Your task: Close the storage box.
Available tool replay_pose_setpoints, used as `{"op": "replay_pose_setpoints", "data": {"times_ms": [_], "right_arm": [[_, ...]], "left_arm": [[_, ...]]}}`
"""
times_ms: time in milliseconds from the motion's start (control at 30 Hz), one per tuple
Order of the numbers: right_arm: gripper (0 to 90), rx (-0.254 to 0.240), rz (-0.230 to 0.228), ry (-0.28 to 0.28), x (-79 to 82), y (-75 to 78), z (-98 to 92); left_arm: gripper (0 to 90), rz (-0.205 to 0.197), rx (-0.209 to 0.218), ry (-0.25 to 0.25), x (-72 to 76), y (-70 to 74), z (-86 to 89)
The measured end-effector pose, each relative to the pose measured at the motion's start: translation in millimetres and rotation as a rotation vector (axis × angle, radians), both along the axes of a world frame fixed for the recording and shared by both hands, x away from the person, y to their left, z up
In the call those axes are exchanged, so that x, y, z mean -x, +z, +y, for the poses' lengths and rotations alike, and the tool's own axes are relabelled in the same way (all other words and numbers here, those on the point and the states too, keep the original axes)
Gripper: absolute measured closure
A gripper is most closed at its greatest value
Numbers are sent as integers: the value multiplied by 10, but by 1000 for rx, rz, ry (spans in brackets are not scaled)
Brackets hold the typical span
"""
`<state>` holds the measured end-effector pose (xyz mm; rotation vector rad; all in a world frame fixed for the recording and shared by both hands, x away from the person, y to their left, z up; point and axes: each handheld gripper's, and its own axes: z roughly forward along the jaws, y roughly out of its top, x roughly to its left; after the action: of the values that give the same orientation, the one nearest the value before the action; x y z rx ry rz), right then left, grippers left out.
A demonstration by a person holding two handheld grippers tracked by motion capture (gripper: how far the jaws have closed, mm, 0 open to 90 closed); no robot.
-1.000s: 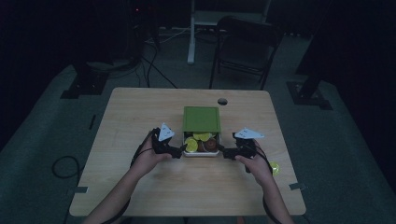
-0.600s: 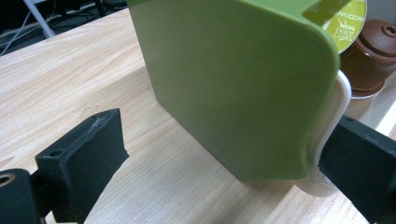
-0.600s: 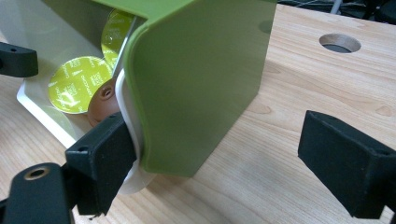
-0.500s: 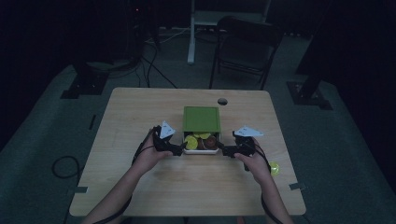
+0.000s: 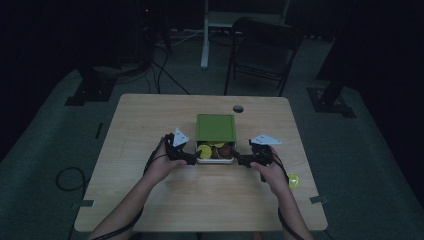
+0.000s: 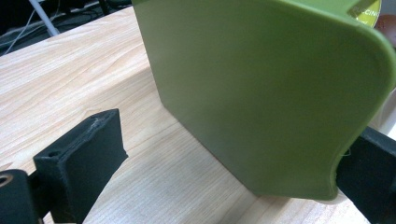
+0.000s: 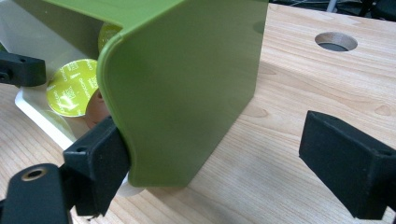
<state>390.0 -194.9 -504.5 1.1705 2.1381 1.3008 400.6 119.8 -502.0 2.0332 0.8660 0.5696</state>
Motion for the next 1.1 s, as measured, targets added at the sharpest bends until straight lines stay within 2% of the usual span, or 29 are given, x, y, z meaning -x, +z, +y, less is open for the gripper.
{"op": "replay_pose_setpoints", "data": {"times_ms": [233,633,667,833,967,1100], "right_arm": [[119,1,-11,-8,18,-5,7],[123,3,-27,8,80,25,28],[123,19,-23,7,104,15,31],[123,21,-12,5,122,14,17],[123,11,-12,-6,137,29,-11],[123,26,-24,-6,171,59,-28]], "left_arm": [[41,7,-7,-11,29,-24,-20],[41,27,54,-38,133,50,-18],[41,29,58,-38,147,56,-19],[40,24,46,-56,217,92,-15],[41,26,60,-52,257,116,-9],[40,23,54,-48,286,130,16]]}}
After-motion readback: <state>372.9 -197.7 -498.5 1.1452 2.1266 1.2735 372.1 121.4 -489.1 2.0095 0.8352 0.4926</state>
